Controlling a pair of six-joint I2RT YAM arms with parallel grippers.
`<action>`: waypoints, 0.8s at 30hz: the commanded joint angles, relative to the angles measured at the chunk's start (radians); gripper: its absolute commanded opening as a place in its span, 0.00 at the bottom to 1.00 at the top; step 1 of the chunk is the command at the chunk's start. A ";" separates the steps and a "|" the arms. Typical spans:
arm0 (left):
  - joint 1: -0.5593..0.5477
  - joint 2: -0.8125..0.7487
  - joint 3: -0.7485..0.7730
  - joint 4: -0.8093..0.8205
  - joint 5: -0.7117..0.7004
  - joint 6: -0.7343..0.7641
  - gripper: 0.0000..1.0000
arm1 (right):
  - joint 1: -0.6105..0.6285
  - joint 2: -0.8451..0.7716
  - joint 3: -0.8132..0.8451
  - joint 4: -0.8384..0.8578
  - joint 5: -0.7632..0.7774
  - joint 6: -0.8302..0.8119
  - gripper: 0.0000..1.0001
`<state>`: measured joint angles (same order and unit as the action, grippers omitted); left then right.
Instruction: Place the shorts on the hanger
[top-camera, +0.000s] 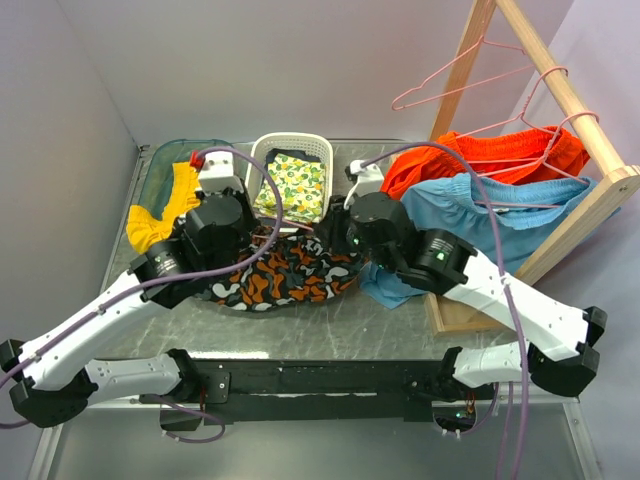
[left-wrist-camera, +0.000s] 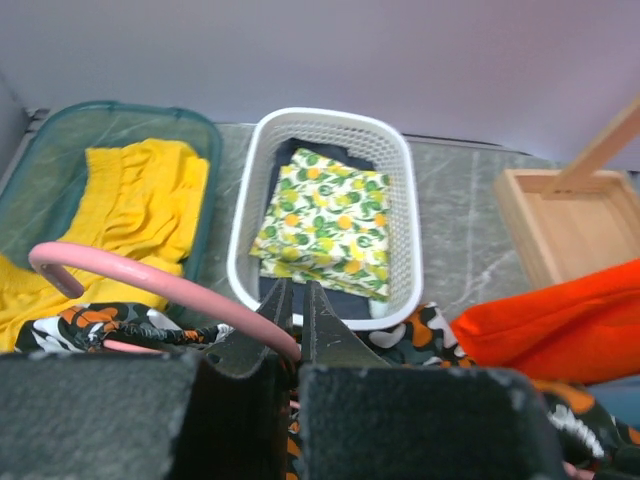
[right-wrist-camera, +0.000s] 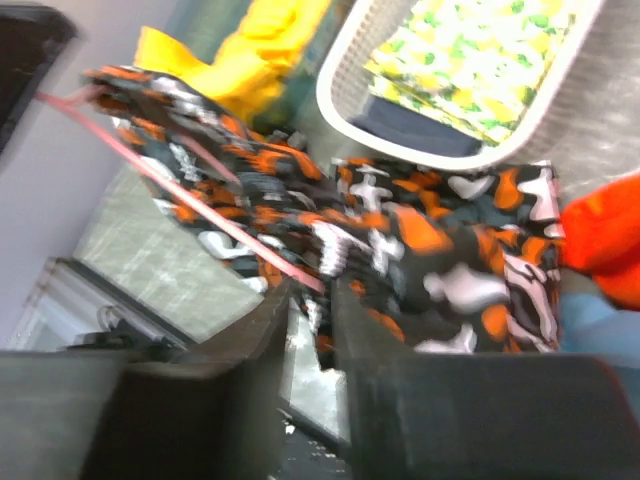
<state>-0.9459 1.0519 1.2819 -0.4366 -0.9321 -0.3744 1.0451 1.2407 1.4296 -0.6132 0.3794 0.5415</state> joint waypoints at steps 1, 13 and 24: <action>-0.007 0.013 0.123 0.001 0.120 0.098 0.01 | 0.003 -0.085 0.066 0.036 -0.110 -0.101 0.46; -0.028 0.046 0.392 -0.077 0.563 0.362 0.01 | 0.004 -0.259 0.147 -0.048 -0.353 -0.285 0.66; -0.057 0.026 0.410 -0.034 0.699 0.482 0.01 | 0.003 -0.277 0.023 -0.017 -0.684 -0.272 0.76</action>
<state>-0.9974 1.0882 1.6447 -0.5232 -0.2996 0.0391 1.0447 0.9573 1.5208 -0.6678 -0.1341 0.2787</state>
